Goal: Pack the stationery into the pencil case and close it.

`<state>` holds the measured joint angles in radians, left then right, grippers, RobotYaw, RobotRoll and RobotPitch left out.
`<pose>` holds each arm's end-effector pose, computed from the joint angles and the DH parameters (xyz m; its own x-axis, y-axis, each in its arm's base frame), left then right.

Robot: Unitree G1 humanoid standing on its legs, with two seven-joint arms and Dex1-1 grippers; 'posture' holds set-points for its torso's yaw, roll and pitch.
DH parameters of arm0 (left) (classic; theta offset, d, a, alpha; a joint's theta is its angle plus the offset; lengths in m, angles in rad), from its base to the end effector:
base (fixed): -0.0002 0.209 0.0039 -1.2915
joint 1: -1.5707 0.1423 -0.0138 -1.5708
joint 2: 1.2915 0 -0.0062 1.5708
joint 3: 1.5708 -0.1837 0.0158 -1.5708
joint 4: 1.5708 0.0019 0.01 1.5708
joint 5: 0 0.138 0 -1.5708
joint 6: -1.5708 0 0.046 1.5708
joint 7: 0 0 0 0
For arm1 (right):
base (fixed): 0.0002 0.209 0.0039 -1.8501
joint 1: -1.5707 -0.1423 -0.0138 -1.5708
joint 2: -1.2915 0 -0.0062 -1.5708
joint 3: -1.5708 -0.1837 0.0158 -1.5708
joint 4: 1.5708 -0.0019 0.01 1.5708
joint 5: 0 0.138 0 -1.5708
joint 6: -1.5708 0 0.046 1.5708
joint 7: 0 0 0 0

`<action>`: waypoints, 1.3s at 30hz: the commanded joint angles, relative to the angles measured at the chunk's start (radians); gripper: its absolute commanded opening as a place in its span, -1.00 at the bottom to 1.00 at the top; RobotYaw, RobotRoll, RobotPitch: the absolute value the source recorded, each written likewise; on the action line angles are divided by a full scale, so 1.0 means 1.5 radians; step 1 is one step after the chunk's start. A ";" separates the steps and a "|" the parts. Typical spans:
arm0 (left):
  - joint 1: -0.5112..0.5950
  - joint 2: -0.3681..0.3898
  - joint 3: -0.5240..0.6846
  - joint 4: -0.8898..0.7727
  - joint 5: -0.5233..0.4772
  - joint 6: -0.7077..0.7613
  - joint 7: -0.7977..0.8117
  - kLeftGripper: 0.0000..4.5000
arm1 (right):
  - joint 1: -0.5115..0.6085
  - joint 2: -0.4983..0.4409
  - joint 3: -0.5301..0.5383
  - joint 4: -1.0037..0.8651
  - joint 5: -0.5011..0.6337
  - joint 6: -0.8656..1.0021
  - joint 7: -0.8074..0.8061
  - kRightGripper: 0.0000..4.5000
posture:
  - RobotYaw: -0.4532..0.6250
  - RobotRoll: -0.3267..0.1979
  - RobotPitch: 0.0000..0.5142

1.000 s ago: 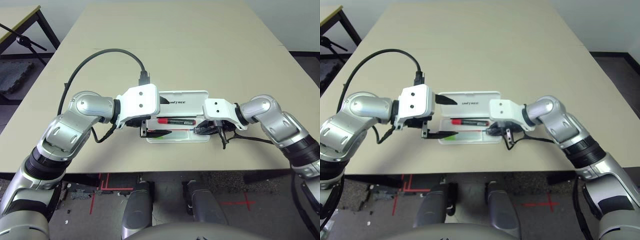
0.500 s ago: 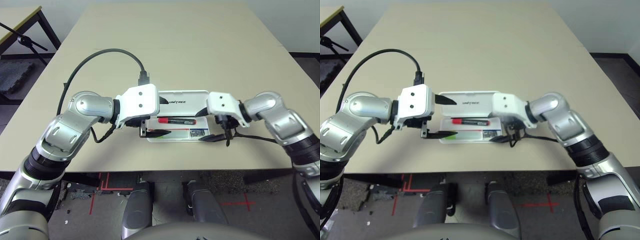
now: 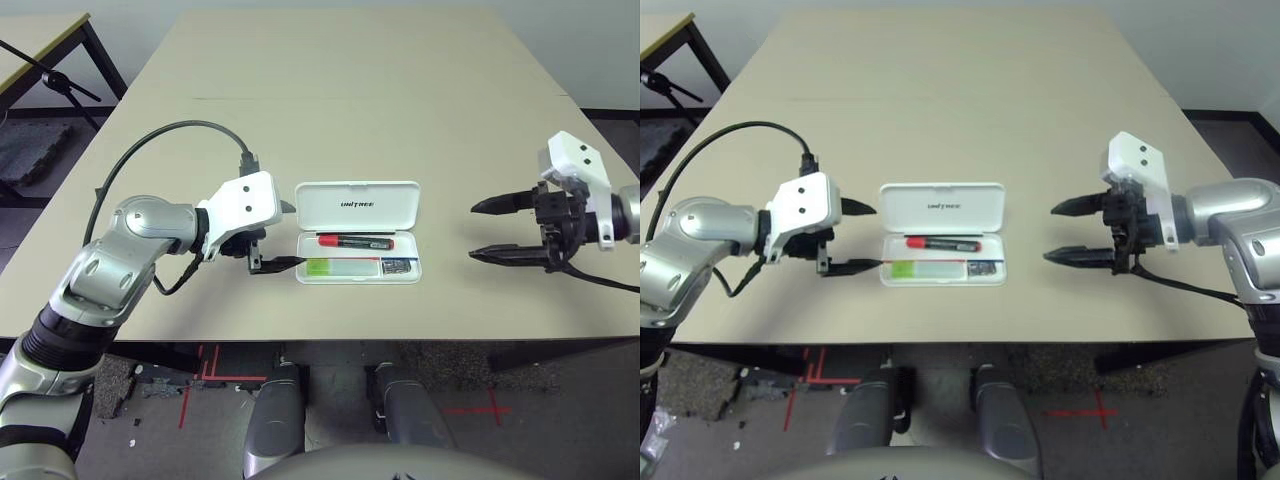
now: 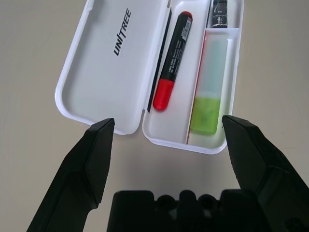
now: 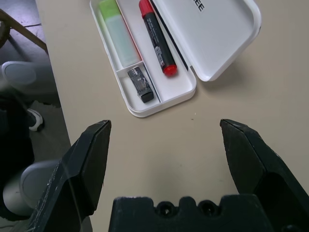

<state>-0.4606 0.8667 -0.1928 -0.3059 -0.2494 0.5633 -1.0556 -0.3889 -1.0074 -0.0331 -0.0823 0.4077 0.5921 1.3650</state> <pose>0.2493 0.2136 0.2010 0.4105 -0.7356 -0.5389 0.9039 0.2504 0.3467 0.2452 -0.2906 0.2128 0.3164 0.7787 -0.5418 -0.9395 0.3363 -0.0652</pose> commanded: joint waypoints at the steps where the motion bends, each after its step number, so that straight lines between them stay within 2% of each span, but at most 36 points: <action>1: -0.009 0.001 -0.008 0.072 0.042 0.009 0.028 0.83 | 0.010 -0.004 0.000 -0.015 0.005 0.002 -0.009 1.00 | -0.09 0.25 -0.54; 2: -0.015 0.004 -0.015 0.105 0.066 0.008 0.043 0.73 | 0.011 -0.004 0.002 -0.014 0.003 0.000 -0.011 1.00 | -0.09 0.25 -0.54; 4: -0.028 0.002 -0.026 0.165 0.104 -0.015 0.063 0.39 | 0.012 -0.004 0.003 -0.014 0.003 -0.001 -0.013 1.00 | -0.09 0.25 -0.54; 8: -0.084 -0.038 -0.035 0.322 0.177 -0.056 0.136 -0.30 | 0.010 -0.001 0.009 -0.020 0.004 0.001 -0.019 1.00 | -0.09 0.25 -0.54; 12: -0.129 -0.097 -0.019 0.430 0.195 -0.103 0.182 -0.98 | 0.010 0.002 0.015 -0.024 0.001 0.000 -0.023 1.00 | -0.10 0.25 -0.55; 18: -0.170 -0.172 0.004 0.499 0.190 -0.126 0.215 -0.98 | 0.010 0.002 0.021 -0.025 0.001 -0.003 -0.028 1.00 | -0.11 0.25 -0.55; 26: -0.167 -0.223 0.013 0.419 0.147 -0.091 0.169 -0.98 | 0.006 0.003 0.027 -0.025 -0.004 -0.005 -0.030 1.00 | -0.12 0.25 -0.55; 33: -0.135 -0.226 -0.006 0.302 0.109 -0.046 0.099 -0.98 | 0.002 0.011 0.036 -0.024 -0.010 -0.007 -0.039 1.00 | -0.12 0.25 -0.54; 39: -0.097 -0.194 -0.037 0.195 0.085 -0.011 0.023 -0.98 | 0.003 0.010 0.042 -0.018 -0.014 -0.013 -0.042 1.00 | -0.12 0.25 -0.54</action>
<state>-0.6275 0.5607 -0.2197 0.0362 -0.0988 0.5272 -0.9782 -0.3838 -0.9938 0.0232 -0.1124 0.3919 0.5810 1.3049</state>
